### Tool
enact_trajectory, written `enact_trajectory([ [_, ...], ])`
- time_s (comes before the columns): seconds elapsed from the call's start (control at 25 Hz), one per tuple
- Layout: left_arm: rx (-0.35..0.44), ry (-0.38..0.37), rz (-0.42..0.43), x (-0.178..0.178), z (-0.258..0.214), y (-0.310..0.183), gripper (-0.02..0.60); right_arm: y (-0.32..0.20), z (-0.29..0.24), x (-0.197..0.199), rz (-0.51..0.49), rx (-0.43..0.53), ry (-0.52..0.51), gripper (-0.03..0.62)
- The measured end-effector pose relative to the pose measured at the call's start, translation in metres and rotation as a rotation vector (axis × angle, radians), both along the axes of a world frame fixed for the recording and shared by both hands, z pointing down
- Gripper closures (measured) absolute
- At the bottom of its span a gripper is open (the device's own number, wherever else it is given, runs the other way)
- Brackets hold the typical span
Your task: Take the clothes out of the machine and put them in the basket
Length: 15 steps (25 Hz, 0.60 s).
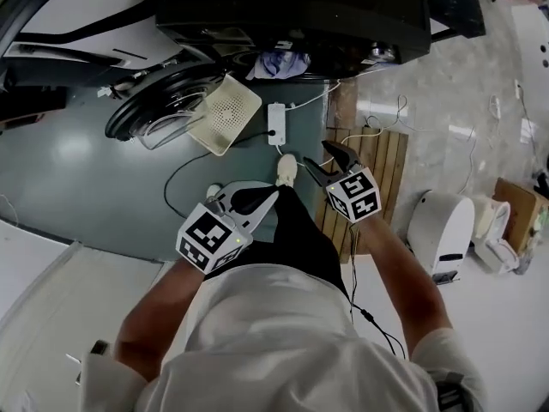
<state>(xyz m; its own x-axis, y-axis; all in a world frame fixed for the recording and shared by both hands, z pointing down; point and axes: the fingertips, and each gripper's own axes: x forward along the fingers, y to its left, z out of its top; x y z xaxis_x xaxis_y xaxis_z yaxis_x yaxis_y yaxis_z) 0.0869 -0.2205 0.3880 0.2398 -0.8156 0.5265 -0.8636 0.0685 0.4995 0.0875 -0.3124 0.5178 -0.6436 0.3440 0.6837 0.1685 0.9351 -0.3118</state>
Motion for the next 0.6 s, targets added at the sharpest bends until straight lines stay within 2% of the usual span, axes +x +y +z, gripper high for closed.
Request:
enact_trajectory([
  [0.16,0.001,0.01,-0.092,-0.015,0.02,-0.009,0.583,-0.009,0.048,-0.035,-0.044,-0.013,0.019,0.359],
  [0.32,0.017,0.03,-0.148,-0.03,0.046,-0.006,0.583,-0.017,0.1,-0.074,-0.047,0.006,0.045,0.332],
  [0.6,0.052,0.064,-0.2,-0.05,0.092,0.016,0.583,-0.033,0.188,-0.129,0.027,0.053,0.097,0.324],
])
